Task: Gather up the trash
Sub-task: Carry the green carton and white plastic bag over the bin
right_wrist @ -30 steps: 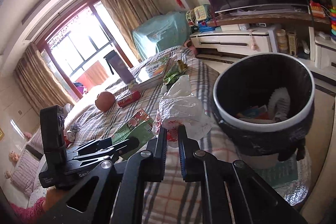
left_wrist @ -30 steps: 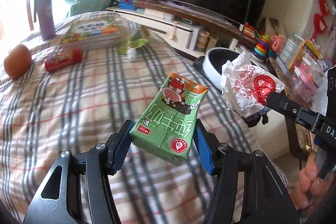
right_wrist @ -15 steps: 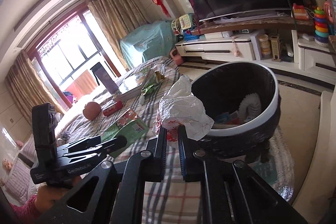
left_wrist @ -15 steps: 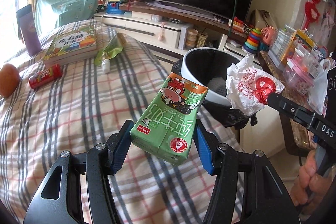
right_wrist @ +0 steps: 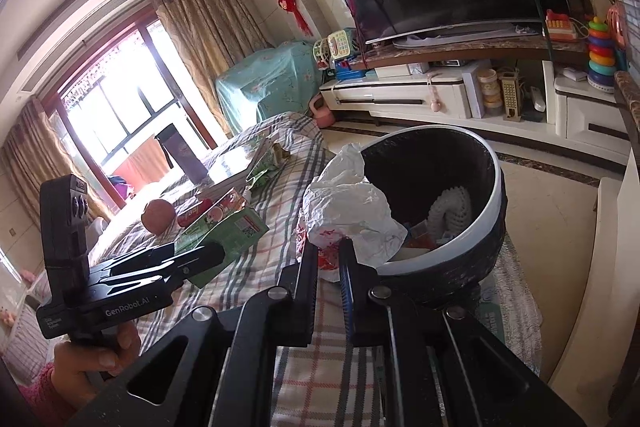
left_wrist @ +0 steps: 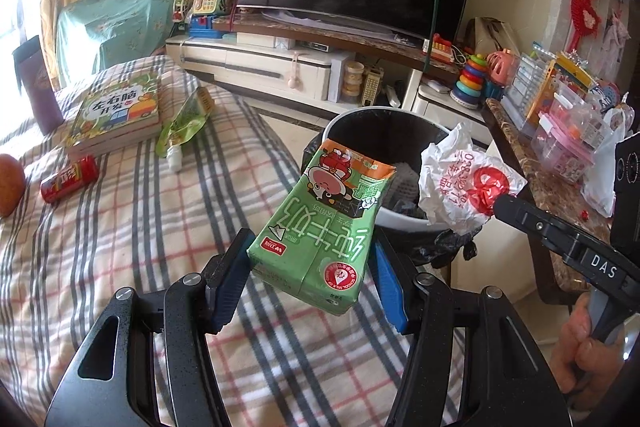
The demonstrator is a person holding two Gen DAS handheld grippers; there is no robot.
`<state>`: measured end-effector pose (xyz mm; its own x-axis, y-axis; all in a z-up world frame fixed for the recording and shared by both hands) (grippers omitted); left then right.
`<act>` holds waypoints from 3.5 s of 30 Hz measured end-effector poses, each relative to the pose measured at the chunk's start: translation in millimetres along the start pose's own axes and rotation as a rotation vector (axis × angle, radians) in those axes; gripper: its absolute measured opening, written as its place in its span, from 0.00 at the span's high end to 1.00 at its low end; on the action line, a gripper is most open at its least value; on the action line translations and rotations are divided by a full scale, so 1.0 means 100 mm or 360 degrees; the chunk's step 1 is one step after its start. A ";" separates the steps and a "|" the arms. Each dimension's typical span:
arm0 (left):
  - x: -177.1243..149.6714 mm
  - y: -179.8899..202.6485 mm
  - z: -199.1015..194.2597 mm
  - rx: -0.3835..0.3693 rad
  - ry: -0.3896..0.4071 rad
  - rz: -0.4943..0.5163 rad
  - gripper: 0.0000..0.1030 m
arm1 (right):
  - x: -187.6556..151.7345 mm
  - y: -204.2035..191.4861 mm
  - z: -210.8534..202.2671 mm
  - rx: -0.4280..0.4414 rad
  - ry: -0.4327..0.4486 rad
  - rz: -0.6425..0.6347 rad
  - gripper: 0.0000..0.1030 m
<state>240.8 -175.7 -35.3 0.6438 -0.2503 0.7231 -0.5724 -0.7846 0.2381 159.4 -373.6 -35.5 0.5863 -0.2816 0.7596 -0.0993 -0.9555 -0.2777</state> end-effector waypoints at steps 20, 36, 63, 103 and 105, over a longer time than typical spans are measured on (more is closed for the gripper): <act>0.25 0.16 0.31 -0.0036 -0.0050 0.0062 0.45 | 0.14 0.17 0.09 -0.0069 -0.0015 -0.0001 0.90; 0.35 0.23 0.41 -0.0049 -0.0054 0.0090 0.45 | 0.22 0.26 0.17 -0.0114 -0.0046 -0.0010 0.90; 0.47 0.29 0.59 -0.0029 -0.0080 0.0121 0.45 | 0.34 0.25 0.32 -0.0167 -0.0092 -0.0070 0.90; 0.64 0.37 1.06 0.0010 -0.0200 0.0177 0.50 | 0.52 0.45 0.65 -0.0236 -0.0250 -0.0075 0.90; 0.65 0.38 1.08 0.0007 -0.0204 0.0182 0.50 | 0.51 0.45 0.67 -0.0235 -0.0257 -0.0080 0.90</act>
<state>315.3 -282.9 -49.3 0.6343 -0.4078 0.6568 -0.6436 -0.7493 0.1563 238.6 -425.5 -48.2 0.7135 -0.2270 0.6628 -0.1763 -0.9738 -0.1437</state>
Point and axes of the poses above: each gripper's, at about its wrist camera, not at the fingertips, and z roughly the way its jaws point, y to its right, x to its top, the point moved 1 cm from there along z, roughly the way its jaws point, and after that the axes turned 12 degrees about -x, right-handed, at the moved point
